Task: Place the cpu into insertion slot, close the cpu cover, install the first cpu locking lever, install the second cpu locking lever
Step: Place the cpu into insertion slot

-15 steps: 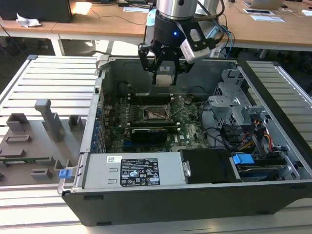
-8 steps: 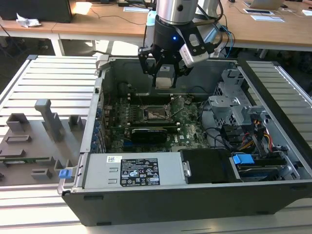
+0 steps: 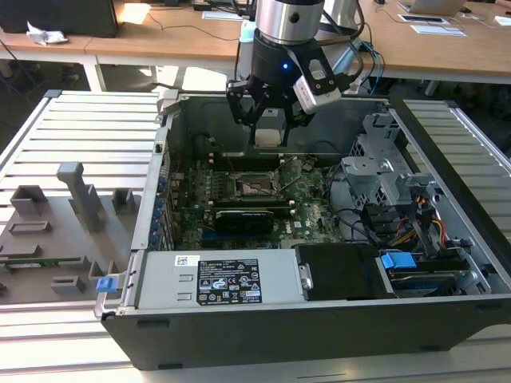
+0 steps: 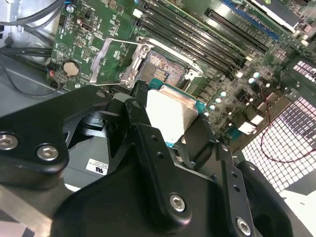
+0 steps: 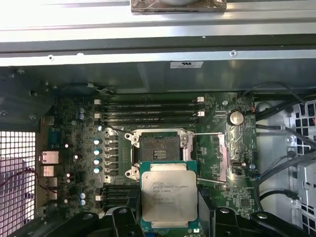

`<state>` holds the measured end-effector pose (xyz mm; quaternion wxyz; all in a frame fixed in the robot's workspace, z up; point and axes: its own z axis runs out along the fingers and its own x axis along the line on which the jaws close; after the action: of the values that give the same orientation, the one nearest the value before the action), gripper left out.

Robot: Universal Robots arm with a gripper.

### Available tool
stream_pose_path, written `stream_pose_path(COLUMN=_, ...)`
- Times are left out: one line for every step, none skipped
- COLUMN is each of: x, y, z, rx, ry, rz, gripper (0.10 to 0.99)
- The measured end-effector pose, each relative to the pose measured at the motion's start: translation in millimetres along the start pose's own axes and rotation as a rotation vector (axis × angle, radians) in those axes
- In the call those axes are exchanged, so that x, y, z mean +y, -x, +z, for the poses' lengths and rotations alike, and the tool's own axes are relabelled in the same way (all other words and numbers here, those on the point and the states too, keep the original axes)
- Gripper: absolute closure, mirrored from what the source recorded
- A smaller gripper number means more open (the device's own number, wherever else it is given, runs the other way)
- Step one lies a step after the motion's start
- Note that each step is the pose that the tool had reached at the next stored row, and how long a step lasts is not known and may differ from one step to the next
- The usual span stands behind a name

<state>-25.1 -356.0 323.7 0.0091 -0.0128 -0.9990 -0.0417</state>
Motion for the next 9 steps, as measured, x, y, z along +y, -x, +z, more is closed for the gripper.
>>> stream_pose_path(x=-0.1, y=0.0, z=1.1, rx=-0.0001, ry=0.0, rz=0.0, gripper=0.541)
stream_pose_path(x=-0.2, y=0.0, z=1.9, rx=0.0, ry=0.0, rz=0.0, gripper=0.541)
stream_pose_path(x=-0.2, y=0.1, z=2.7, rx=0.0, ry=0.0, rz=0.0, gripper=0.541)
stream_pose_path(x=-0.3, y=0.1, z=4.2, rx=0.0, ry=0.0, rz=0.0, gripper=0.541)
stream_pose_path(x=-0.5, y=0.1, z=5.5, rx=0.0, ry=0.0, rz=0.0, gripper=0.541)
stream_pose_path(x=-0.5, y=0.1, z=6.3, rx=0.0, ry=0.0, rz=0.0, gripper=0.541)
stream_pose_path(x=-0.4, y=0.0, z=7.2, rx=0.0, ry=0.0, rz=0.0, gripper=0.541)
stream_pose_path(x=1.4, y=-0.1, z=8.5, rx=0.0, ry=0.0, rz=0.0, gripper=0.541)
stream_pose_path(x=3.1, y=-0.1, z=9.2, rx=-0.0001, ry=-0.001, rz=0.0, gripper=0.541)
